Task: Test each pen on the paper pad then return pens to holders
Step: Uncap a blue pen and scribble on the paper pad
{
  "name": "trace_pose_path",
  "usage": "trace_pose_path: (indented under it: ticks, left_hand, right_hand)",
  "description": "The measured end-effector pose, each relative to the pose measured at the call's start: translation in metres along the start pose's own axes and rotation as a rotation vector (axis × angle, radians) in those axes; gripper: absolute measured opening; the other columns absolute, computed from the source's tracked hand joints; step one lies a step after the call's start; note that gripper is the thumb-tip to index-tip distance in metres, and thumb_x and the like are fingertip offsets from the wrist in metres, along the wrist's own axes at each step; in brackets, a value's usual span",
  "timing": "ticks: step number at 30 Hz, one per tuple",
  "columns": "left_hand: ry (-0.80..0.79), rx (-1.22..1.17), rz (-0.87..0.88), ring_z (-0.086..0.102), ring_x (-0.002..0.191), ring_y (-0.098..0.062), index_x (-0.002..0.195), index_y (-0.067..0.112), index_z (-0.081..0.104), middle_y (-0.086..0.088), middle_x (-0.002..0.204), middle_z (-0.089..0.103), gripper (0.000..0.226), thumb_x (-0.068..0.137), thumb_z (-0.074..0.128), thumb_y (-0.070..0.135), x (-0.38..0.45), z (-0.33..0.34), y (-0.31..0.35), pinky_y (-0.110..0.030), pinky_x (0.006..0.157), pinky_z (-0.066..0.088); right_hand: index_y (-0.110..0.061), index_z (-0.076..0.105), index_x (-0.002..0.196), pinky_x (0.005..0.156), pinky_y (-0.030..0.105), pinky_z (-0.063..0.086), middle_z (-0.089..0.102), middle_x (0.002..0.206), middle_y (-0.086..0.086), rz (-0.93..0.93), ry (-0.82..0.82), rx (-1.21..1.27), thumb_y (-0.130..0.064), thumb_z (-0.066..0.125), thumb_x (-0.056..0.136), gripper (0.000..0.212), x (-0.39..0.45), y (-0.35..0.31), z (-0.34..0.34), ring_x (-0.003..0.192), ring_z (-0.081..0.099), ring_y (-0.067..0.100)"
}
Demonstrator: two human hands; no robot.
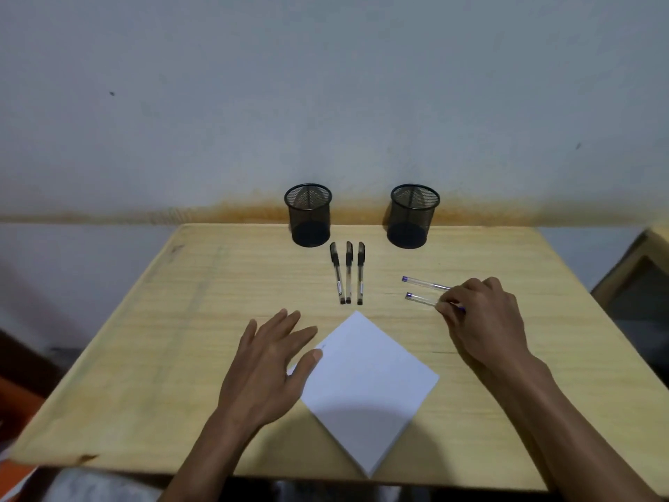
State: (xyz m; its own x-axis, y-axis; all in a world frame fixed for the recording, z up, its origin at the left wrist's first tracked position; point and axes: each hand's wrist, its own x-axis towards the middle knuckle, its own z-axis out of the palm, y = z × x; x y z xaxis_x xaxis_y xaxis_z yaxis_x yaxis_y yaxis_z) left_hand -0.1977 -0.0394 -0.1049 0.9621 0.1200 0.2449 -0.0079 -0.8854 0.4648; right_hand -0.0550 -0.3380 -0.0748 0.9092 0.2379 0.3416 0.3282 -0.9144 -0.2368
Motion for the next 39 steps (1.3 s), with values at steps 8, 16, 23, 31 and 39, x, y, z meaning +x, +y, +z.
trace_pose_path:
  ticks: [8,16,23,31,39]
  left_hand:
    - [0.048,0.008,0.012,0.022,0.149,-0.003,0.135,0.034,0.060,0.009,0.154,0.044,0.054,0.094,0.041,0.063,0.012,-0.003,0.008,-0.041,0.124,0.010]
    - [0.246,-0.230,0.101,0.048,0.132,-0.005,0.129,0.029,0.065,0.017,0.136,0.059,0.047,0.094,0.049,0.056,0.023,-0.014,0.026,-0.048,0.113,0.032]
    - [0.394,-0.102,0.299,0.060,0.082,-0.014,0.099,0.008,0.077,-0.002,0.089,0.075,0.027,0.092,0.060,0.028,-0.002,-0.023,0.030,-0.037,0.083,0.046]
    - [0.200,-0.304,0.175,0.065,0.076,-0.012,0.089,0.014,0.077,0.007,0.081,0.073,0.020,0.091,0.062,0.028,0.007,-0.055,0.049,-0.028,0.084,0.050]
    - [0.251,-0.198,-0.285,0.065,0.074,0.001,0.080,0.026,0.075,0.018,0.072,0.072,0.010,0.089,0.072,0.026,0.000,-0.084,-0.026,-0.012,0.061,0.042]
  right_hand:
    - [-0.023,0.069,0.103,0.060,0.016,0.047,0.065,0.074,-0.009,0.145,0.086,0.901,-0.022,0.071,0.094,0.009,-0.010,-0.071,-0.051,0.062,0.055,0.003]
    - [-0.007,0.066,0.100,0.066,0.024,0.059,0.075,0.078,0.013,0.299,-0.142,1.278,-0.024,0.064,0.098,0.018,-0.016,-0.116,-0.042,0.067,0.072,0.015]
    - [-0.007,0.068,0.093,0.070,0.029,0.060,0.075,0.072,0.013,0.320,-0.192,1.346,-0.026,0.069,0.093,0.019,-0.041,-0.141,-0.027,0.064,0.069,0.019]
    - [-0.005,0.067,0.088,0.065,0.027,0.057,0.071,0.068,0.012,0.269,-0.210,1.501,-0.023,0.071,0.084,0.019,-0.030,-0.137,-0.031,0.060,0.066,0.017]
    - [-0.010,0.061,0.087,0.055,0.018,0.053,0.073,0.070,0.003,0.430,0.112,1.542,-0.009,0.063,0.098,0.011,0.017,-0.060,-0.059,0.052,0.064,0.009]
